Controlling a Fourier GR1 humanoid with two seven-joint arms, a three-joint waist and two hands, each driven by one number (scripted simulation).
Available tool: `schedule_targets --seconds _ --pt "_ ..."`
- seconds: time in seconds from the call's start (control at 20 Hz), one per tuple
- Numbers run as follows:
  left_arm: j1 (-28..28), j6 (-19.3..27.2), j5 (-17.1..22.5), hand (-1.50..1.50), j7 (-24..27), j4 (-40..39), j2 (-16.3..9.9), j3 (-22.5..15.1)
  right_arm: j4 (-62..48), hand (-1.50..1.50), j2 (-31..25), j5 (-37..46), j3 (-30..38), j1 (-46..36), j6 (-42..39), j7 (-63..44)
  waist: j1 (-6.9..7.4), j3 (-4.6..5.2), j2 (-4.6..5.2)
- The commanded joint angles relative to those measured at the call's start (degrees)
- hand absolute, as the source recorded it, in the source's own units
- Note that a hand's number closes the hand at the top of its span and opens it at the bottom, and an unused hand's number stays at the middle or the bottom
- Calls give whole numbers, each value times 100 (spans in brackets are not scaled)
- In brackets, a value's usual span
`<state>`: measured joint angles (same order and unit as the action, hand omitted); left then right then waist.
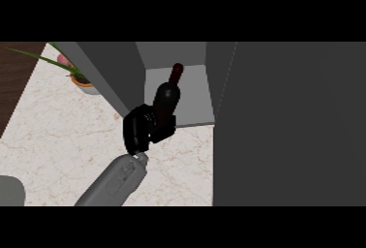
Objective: Pick up the wine, place it into the cabinet and close the cabinet
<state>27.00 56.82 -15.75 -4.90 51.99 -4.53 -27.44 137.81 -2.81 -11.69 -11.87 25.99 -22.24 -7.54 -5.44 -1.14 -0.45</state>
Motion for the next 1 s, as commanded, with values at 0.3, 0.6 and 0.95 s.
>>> schedule_targets --seconds 0.3,0.6,0.95 --pt "2365 -745 -86 150 -791 -1684 421 305 211 -150 -31 -441 110 83 -80 12 -169 114 212" --pt "3109 -758 112 150 -1104 -2800 450 279 223 -150 -172 -564 358 197 -228 106 -243 114 237" --pt "3548 -493 -2 -150 -910 -3549 452 233 339 -150 -177 -594 283 92 -177 -52 -233 122 275"
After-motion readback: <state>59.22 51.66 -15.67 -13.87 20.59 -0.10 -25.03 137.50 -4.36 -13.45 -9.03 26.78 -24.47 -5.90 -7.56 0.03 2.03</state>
